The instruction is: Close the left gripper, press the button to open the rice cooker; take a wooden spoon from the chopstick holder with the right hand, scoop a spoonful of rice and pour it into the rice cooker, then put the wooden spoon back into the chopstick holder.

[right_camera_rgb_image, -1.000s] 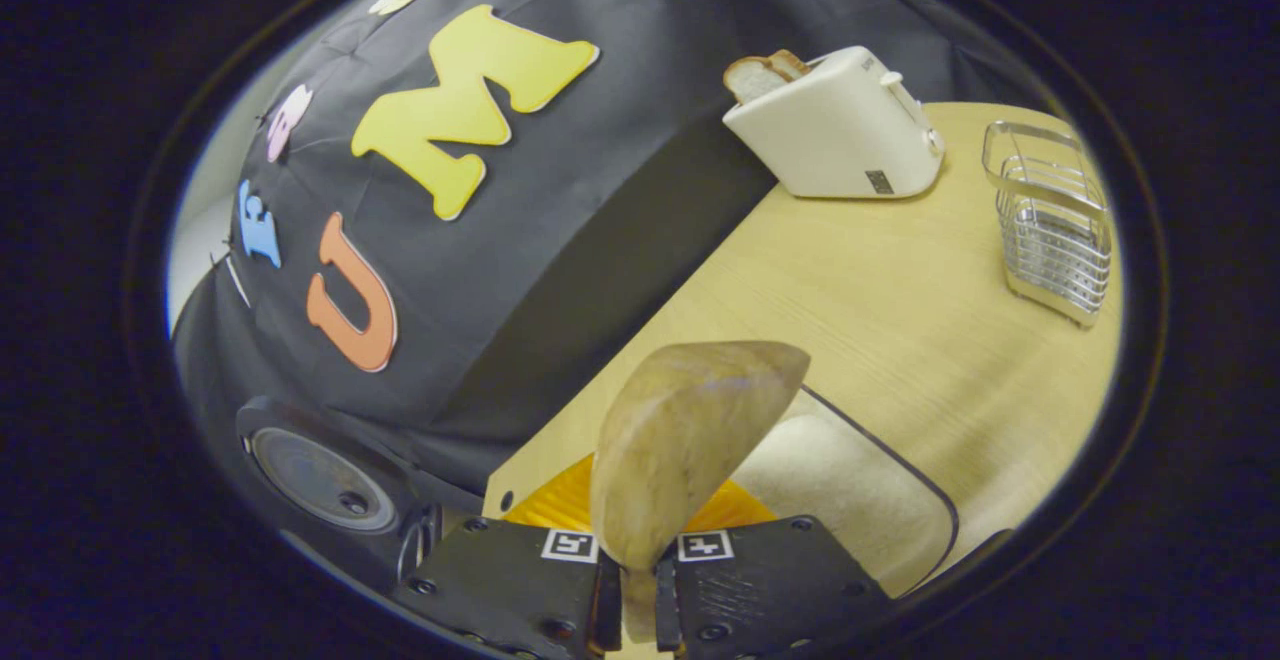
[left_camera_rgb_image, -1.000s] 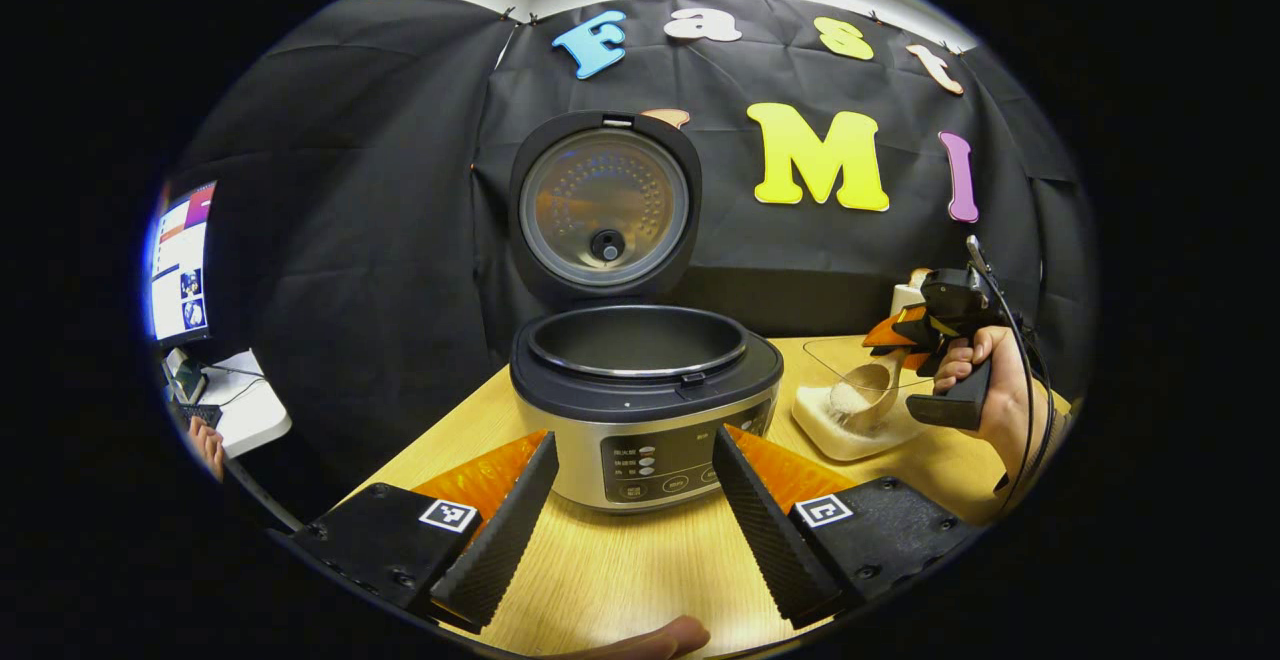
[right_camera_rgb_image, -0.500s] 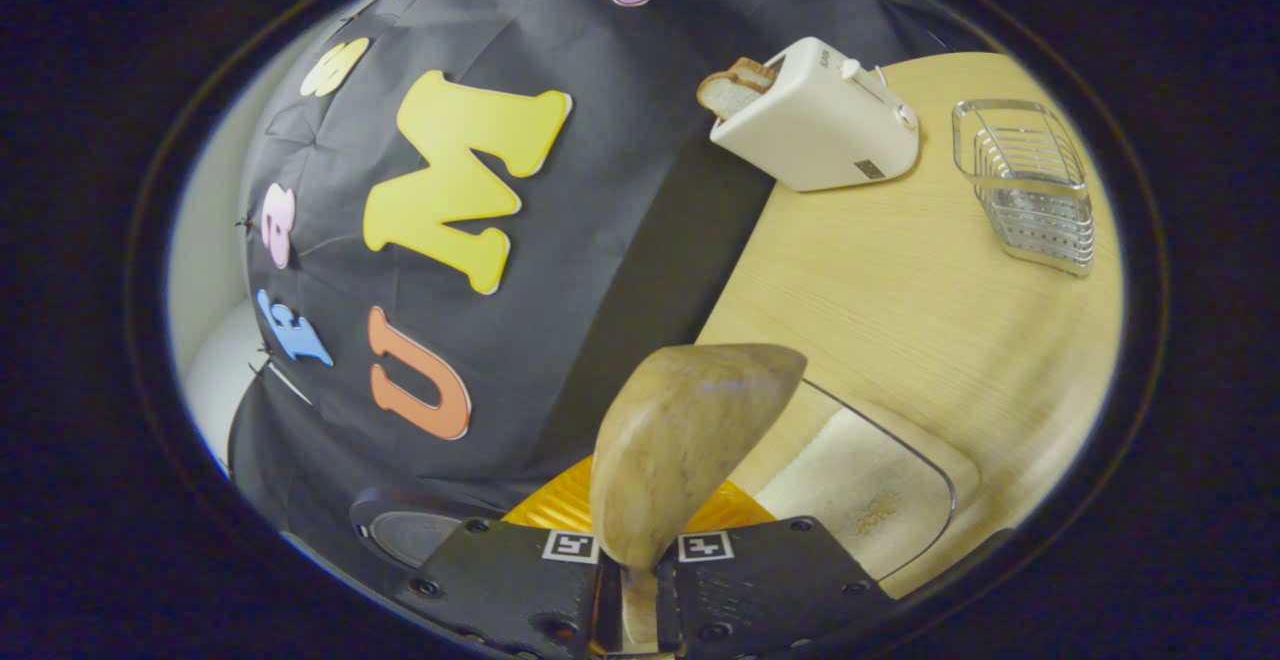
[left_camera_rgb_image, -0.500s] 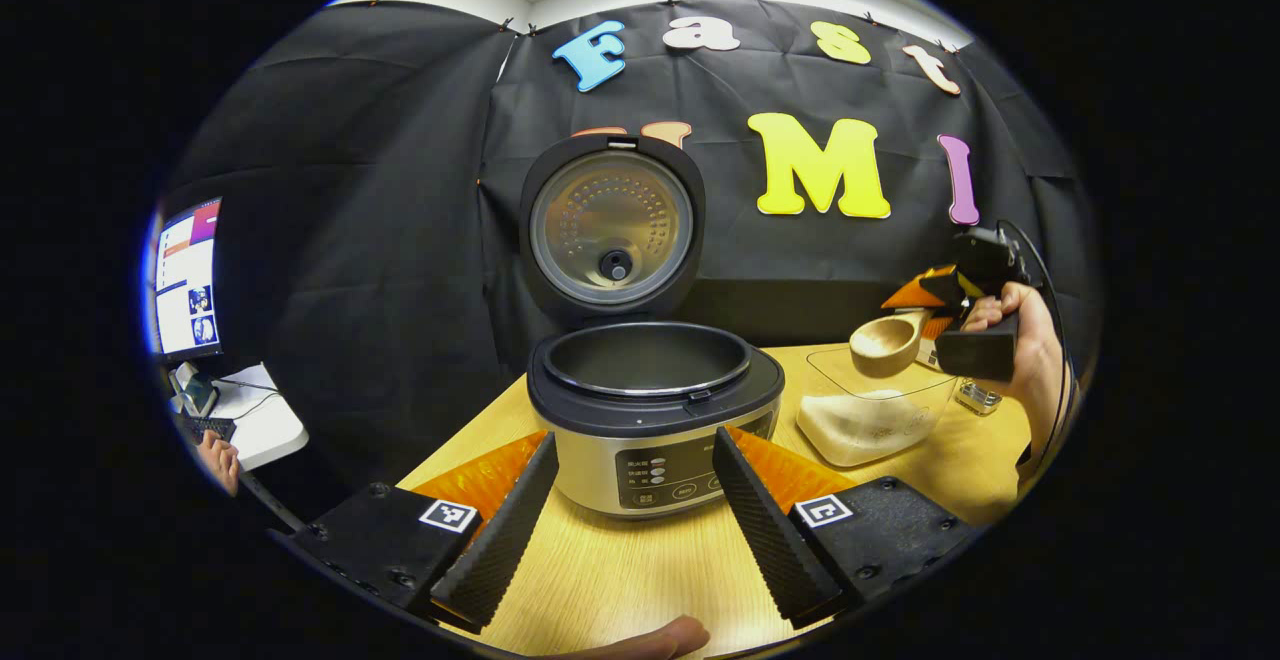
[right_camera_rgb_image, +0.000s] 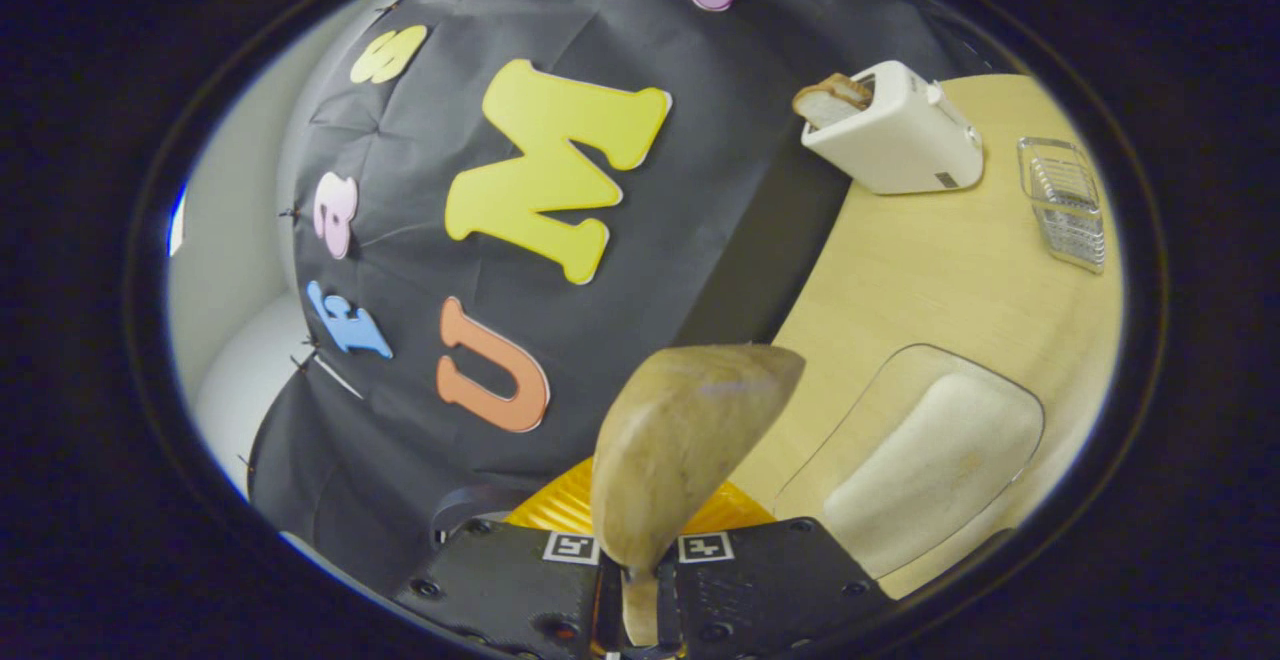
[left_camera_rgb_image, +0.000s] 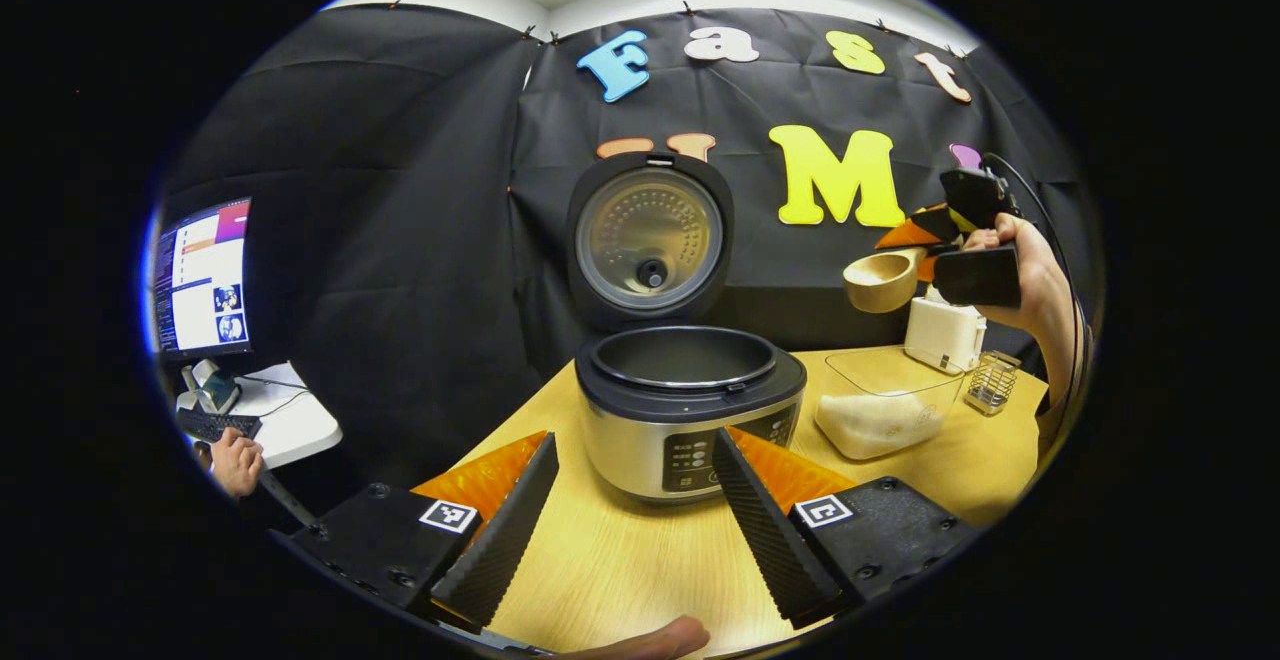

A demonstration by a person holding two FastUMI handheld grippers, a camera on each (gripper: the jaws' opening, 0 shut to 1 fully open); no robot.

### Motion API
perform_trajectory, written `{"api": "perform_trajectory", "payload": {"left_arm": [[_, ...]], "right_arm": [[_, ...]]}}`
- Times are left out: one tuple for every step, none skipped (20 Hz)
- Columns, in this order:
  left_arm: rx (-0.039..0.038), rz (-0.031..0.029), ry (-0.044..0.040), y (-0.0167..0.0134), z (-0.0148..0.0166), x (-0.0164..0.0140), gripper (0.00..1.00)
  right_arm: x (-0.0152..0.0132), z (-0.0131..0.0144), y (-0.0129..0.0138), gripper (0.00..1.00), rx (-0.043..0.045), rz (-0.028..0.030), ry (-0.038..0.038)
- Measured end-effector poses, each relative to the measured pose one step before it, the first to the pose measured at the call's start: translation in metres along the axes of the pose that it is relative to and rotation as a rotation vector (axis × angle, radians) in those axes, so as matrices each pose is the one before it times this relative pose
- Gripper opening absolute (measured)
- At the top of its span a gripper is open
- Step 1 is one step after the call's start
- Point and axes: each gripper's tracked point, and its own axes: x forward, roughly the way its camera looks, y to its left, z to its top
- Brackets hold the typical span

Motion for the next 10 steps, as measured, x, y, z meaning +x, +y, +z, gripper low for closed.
{"api": "perform_trajectory", "payload": {"left_arm": [[-0.00441,0.00962,-0.00006,0.00514,-0.00088,-0.00341,0.99],[-0.00357,0.00716,0.00195,0.004,-0.00117,-0.00259,0.99],[-0.00295,0.0088,0.00065,0.00481,-0.00128,-0.00266,0.99],[-0.00072,0.00956,0.00214,0.00501,-0.00151,-0.00208,0.99],[-0.00066,0.01035,0.00217,0.00573,-0.00099,-0.00208,0.99],[-0.00135,0.01019,0.00178,0.00578,-0.00048,-0.00195,0.99],[-0.00299,0.00982,0.00343,0.00519,-0.00175,-0.00331,0.99],[-0.00541,0.00921,0.00029,0.00537,-0.00186,-0.00156,0.99],[-0.00932,0.00844,0.00182,0.00545,-0.00148,0.00033,0.99],[-0.0095,0.0054,0.00619,0.00494,-0.0018,-0.00044,0.99]], "right_arm": [[0.00309,-0.00859,0.00786,0.13,-0.01347,0.00383,0.01054],[0.00538,-0.00885,0.00697,0.14,-0.01003,0.00114,0.00903],[0.00452,-0.00912,0.00709,0.13,-0.00848,0.00189,0.0116],[0.00547,-0.01095,0.00694,0.13,-0.0124,0.00113,0.01364],[0.00574,-0.01155,0.00667,0.14,-0.01812,0.00008,0.01673],[0.00565,-0.01063,0.0081,0.13,-0.02251,0.00111,0.0109],[0.00292,-0.00798,0.00421,0.13,-0.02417,-0.00089,0.00512],[0.00567,-0.00847,0.0066,0.13,-0.03323,-0.00329,0.0022],[0.00731,-0.00993,0.00908,0.13,-0.03771,-0.00737,-0.00135],[0.00562,-0.00732,0.00476,0.13,-0.04006,-0.0106,-0.0018]]}}
